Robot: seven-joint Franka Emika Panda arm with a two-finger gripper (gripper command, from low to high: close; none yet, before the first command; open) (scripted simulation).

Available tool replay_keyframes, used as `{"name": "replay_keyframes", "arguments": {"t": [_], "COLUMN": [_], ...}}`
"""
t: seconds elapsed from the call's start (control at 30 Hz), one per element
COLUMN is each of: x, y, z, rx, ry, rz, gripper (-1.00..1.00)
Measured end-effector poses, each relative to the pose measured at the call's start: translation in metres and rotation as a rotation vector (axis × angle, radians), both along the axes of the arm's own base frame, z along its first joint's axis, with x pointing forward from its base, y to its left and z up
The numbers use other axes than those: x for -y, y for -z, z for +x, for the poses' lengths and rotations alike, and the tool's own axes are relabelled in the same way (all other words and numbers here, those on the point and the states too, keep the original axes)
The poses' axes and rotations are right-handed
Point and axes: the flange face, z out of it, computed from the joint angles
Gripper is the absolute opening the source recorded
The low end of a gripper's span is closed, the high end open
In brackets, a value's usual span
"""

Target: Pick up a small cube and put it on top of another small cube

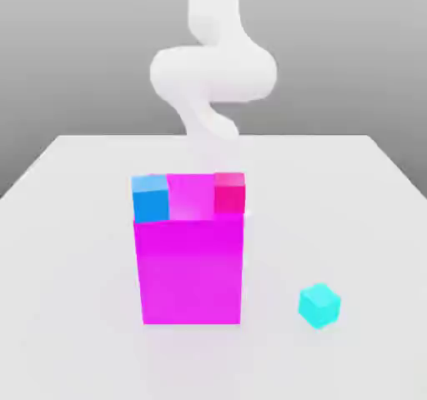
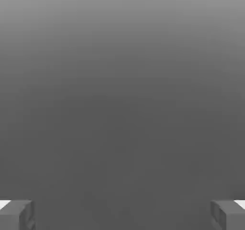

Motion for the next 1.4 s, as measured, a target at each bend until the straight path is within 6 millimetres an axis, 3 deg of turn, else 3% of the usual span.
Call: {"name": "replay_keyframes", "arguments": {"t": [0.27, 0.53, 0.67, 0.8, 1.03, 1.2, 1.23, 1.4], "x": [-0.069, -0.153, -0.204, -0.240, -0.303, -0.317, -0.317, -0.317], "y": [0.090, 0.203, 0.268, 0.336, 0.461, 0.545, 0.553, 0.553], "z": [0.087, 0.138, 0.145, 0.147, 0.122, 0.112, 0.112, 0.112], "rx": [-0.177, -0.341, -0.418, -0.497, -0.632, -0.664, -0.664, -0.665], "ry": [-0.222, -0.456, -0.591, -0.701, -0.914, -0.964, -0.965, -0.966], "rz": [-0.101, -0.201, -0.253, -0.299, -0.380, -0.398, -0.398, -0.397], "gripper": [0.00, 0.00, 0.00, 0.00, 0.00, 0.00, -1.00, -1.00]}}
